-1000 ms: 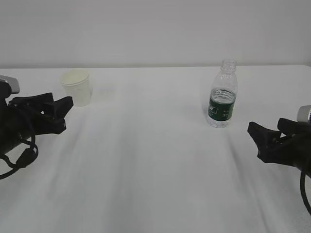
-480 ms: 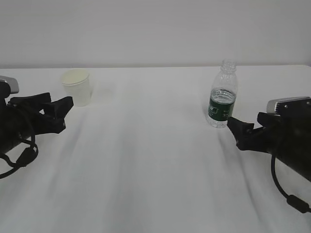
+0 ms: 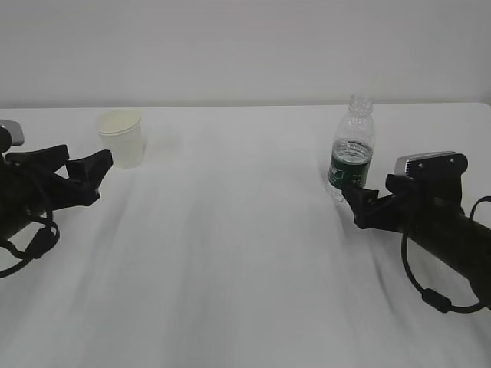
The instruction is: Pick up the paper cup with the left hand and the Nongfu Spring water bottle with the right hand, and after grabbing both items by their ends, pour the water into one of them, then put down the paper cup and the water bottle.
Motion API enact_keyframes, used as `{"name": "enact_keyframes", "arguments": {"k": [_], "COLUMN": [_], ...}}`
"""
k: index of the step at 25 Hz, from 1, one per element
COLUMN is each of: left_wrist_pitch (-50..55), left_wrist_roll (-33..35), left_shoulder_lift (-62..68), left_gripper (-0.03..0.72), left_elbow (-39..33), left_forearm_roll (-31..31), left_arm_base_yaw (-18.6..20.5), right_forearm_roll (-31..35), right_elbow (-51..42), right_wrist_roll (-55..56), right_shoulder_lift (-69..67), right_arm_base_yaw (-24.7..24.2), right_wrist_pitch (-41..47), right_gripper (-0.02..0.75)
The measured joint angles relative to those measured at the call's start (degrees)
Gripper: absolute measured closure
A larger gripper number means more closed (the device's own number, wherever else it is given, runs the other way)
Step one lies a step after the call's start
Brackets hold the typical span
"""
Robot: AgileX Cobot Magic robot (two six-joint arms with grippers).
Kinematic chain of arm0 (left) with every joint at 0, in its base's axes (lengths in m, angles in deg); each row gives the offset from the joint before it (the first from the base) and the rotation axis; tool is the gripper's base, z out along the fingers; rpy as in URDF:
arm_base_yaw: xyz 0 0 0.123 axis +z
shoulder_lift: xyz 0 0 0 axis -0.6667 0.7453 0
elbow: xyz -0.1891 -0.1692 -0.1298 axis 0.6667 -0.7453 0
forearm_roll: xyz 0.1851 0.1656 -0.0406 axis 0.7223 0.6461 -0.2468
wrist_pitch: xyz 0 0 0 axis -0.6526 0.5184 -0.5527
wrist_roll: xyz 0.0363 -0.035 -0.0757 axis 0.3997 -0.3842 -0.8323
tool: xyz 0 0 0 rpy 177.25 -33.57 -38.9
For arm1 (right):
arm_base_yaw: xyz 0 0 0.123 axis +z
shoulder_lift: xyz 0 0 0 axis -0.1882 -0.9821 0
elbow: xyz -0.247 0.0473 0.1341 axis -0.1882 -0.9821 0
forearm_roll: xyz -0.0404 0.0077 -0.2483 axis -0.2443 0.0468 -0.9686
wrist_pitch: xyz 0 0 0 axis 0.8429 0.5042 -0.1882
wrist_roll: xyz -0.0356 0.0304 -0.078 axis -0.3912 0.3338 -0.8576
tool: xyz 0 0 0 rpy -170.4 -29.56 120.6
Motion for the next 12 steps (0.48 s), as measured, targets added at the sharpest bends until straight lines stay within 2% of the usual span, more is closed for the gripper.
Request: {"name": "enact_keyframes", "arguments": {"k": [12], "left_wrist_pitch": [-0.34], "left_wrist_roll": [1.55], "left_shoulder_lift": [5.29], "left_gripper": [0.125], "left_elbow": [0.12], "left_forearm_roll": [-3.46], "left_arm_base_yaw": [0.0], "right_forearm_roll": [-1.98], "right_elbow": [6.39], "right_wrist_roll": [2.31], "right_shoulder_lift": [-4.57], "right_arm_base_yaw": [0.0], "right_wrist_pitch": [-0.11], "right_gripper": [0.066]}}
